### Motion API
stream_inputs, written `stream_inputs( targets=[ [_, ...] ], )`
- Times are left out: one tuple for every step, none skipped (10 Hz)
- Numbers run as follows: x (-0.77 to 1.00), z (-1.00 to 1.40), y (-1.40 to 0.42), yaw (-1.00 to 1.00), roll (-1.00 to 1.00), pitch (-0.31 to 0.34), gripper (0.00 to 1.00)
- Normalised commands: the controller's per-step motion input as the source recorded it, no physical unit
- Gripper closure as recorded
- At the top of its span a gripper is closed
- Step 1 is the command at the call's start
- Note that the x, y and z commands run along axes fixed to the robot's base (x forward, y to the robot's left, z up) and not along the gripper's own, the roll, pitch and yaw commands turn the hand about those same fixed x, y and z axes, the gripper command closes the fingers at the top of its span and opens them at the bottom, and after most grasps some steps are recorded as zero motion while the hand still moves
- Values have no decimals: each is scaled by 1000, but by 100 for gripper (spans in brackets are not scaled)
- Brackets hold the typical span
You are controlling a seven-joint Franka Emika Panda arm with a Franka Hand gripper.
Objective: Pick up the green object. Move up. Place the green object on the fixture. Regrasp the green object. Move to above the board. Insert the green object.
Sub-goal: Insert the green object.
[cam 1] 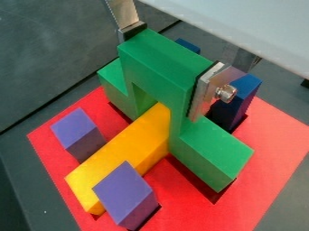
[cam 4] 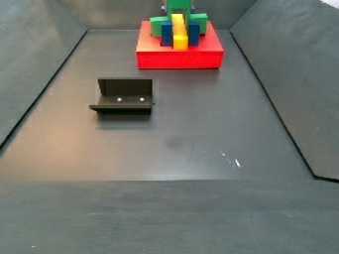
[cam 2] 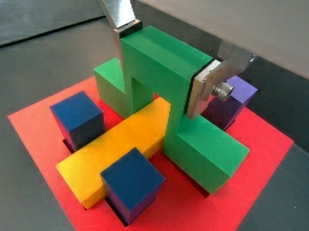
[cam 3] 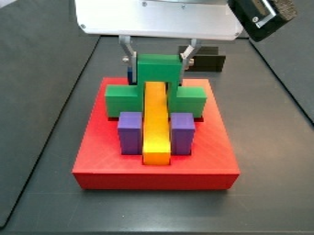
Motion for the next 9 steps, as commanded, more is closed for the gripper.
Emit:
stream_inputs(
  targets=[
    [0, -11, -157, -103, -27, -43, 100],
    [0, -17, -143, -91, -51, -60, 100],
    [0, -120, 0, -71, 0, -9, 100],
    [0, -266, 17, -34, 0, 0, 100],
    [103, -314, 57, -31, 0, 0, 100],
    [140, -311, 60, -54, 0, 0, 100],
    [66, -254, 43, -37, 0, 0, 100],
    [109, -203, 6, -54, -9, 0, 100],
    [240, -191, 0, -91, -73, -10, 100]
  ],
)
